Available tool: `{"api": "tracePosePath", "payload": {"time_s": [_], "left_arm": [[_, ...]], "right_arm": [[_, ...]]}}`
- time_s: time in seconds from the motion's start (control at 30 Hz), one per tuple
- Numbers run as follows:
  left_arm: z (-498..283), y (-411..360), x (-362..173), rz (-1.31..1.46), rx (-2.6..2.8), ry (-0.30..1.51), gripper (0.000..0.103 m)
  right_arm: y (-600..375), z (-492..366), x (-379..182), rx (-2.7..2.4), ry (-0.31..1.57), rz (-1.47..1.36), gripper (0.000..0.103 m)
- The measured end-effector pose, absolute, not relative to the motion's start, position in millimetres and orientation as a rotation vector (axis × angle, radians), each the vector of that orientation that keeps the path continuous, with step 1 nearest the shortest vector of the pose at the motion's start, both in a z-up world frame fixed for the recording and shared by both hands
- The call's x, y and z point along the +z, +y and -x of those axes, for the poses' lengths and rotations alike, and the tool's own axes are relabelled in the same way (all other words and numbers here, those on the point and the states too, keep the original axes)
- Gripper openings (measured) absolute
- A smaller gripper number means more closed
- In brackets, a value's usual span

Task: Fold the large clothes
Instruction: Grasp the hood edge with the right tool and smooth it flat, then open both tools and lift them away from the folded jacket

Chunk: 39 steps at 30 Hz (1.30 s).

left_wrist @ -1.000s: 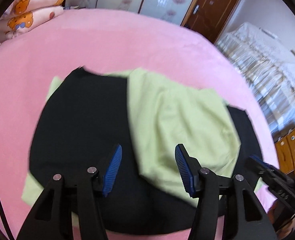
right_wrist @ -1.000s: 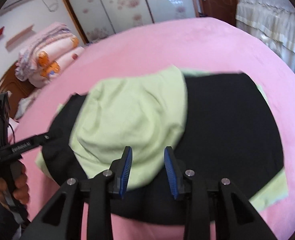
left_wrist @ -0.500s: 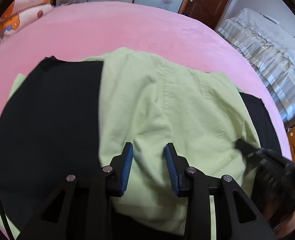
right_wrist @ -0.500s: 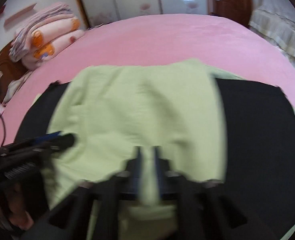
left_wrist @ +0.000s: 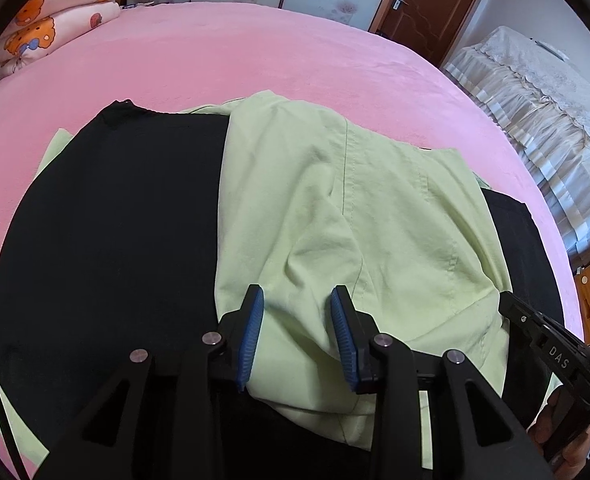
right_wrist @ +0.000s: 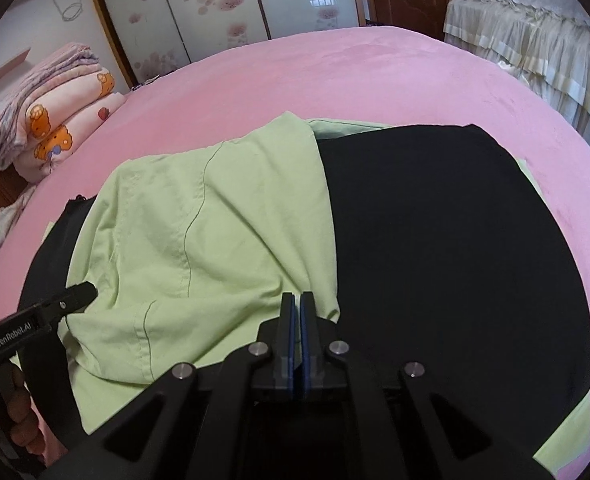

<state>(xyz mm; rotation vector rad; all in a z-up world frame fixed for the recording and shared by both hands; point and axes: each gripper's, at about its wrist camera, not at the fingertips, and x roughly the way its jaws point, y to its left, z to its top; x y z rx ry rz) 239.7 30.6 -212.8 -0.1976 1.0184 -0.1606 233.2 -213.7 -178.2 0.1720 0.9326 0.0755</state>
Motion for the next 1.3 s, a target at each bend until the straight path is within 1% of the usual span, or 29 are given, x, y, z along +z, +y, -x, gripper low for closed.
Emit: {"api": "tracePosePath", "payload": {"time_s": [0.17,0.23,0.3,0.4,0.57,0.93,1.07,1.1,1.13,1.17,1.23,1.27,1.3], "left_arm": [[-236.5,28.0,-207.2,0.192,-0.142,1.035,0.036],[-233.1,25.8,-203.6,0.182,-0.128,1.043,0.039],[-228.6,23.4,-198.4,0.175,-0.120,1.045,0.052],[-216.8,21.0,-187.1,0.149,-0.092,1.037,0.062],[-188.0,19.6,-166.9,0.108,-0.055,1.044,0.062],[-98.2,20.4,-128.2,0.073,-0.076,1.048,0.063],[-71.8,21.3,-118.2,0.056,-0.093,1.037,0.064],[-64.9,22.2,-116.1,0.056,-0.097,1.036,0.066],[-60.8,23.1,-114.7,0.057,-0.100,1.037,0.067],[-54.8,24.6,-113.4,0.059,-0.101,1.036,0.068],[-45.6,28.2,-112.9,0.066,-0.103,1.035,0.069],[-43.1,29.4,-113.5,0.070,-0.104,1.036,0.069],[-40.1,32.3,-116.0,0.081,-0.107,1.037,0.071]], "right_arm": [[-220.2,-224.9,-176.2,0.065,0.943,-0.218,0.003],[-219.3,-222.8,-174.2,0.061,0.949,-0.230,0.003],[-218.2,-220.3,-171.6,0.058,0.955,-0.235,0.004],[-216.6,-213.7,-164.8,0.053,0.958,-0.247,0.004],[-206.7,-193.6,-149.2,0.054,0.946,-0.238,0.004],[-185.1,-125.7,-106.2,0.135,0.908,-0.199,0.004],[-179.0,-105.4,-97.6,0.167,0.904,-0.192,0.005],[-176.7,-101.0,-96.3,0.170,0.903,-0.184,0.006],[-174.6,-97.0,-95.2,0.171,0.901,-0.175,0.011],[-172.5,-92.6,-94.1,0.169,0.896,-0.167,0.019],[-169.0,-84.1,-91.6,0.160,0.879,-0.150,0.030],[-167.2,-79.7,-90.3,0.157,0.867,-0.144,0.033],[-165.9,-75.9,-89.0,0.157,0.854,-0.137,0.033]]}}
